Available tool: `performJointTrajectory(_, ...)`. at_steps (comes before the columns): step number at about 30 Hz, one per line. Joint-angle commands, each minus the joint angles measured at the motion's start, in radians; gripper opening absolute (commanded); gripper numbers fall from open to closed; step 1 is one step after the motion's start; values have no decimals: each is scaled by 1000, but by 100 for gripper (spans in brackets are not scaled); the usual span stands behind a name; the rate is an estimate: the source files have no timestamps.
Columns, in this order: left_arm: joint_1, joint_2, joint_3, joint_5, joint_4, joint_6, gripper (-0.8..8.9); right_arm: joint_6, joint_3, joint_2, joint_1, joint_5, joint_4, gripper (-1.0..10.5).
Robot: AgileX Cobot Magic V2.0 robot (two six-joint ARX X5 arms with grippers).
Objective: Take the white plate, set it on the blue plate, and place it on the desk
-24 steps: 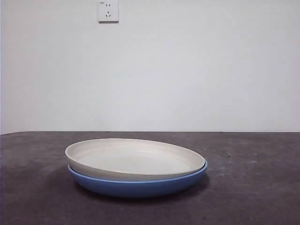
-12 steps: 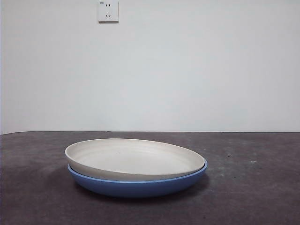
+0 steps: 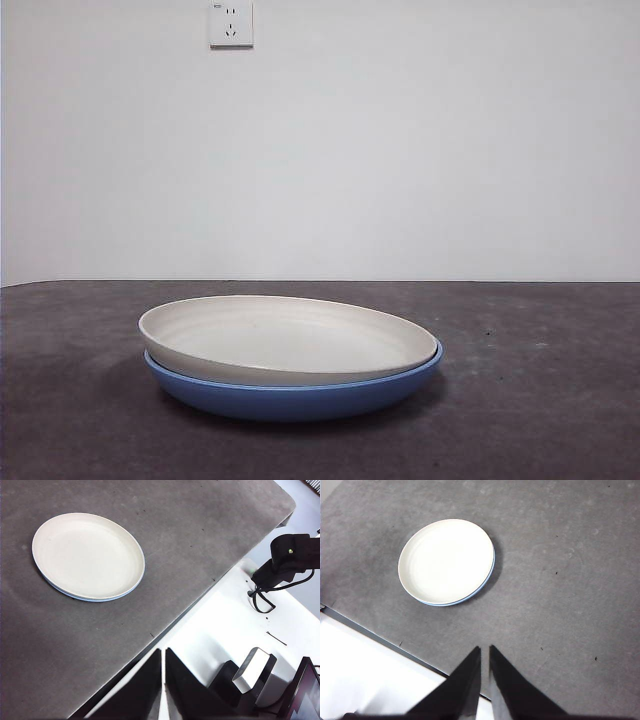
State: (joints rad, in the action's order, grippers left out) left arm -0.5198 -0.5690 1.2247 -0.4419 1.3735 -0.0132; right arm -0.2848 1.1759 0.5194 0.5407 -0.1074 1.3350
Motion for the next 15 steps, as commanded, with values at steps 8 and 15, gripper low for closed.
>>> performJointTrajectory(8,48,-3,-4,-1,-8,4,11,-3,16,6,6,4,27,25)
performJointTrajectory(15,255,74,-140,0,-95,16,11,-3,16,6,6,4,27,25)
